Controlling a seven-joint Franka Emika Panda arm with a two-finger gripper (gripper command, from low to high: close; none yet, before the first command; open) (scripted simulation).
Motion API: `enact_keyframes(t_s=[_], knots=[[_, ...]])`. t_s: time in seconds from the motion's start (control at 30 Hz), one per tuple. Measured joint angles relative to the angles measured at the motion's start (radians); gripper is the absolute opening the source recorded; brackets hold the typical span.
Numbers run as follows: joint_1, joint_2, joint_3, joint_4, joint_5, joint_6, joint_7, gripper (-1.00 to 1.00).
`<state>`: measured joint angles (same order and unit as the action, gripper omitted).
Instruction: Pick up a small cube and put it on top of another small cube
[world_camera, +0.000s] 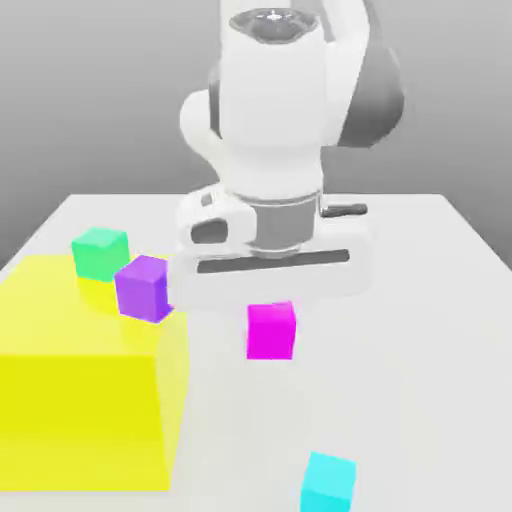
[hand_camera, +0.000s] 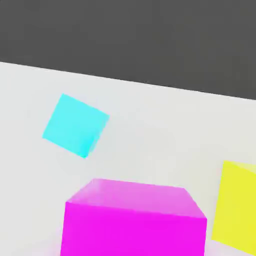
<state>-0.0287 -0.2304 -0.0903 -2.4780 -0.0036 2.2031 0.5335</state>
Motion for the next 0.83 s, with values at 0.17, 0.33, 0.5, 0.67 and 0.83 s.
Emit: enact_keyframes(t_s=[0.17,0.33,0.5,0.67,0.83], knots=[[-0.121,-0.166,-0.155,0.031,-0.054,-0.211,-0.19,-1.0],[-0.221,-0.344,-0.203,-0.055,-0.134,-0.266,-0.24,-1.0],[-0.262,-0.372,-0.205,-0.206,-0.182,-0.111,-0.219,-1.0],[-0.268,-0.357,-0.207,-0.233,-0.183,-0.069,-0.221,1.0],[-0.269,-0.378,-0.197,-0.202,-0.184,-0.12,-0.219,1.0]])
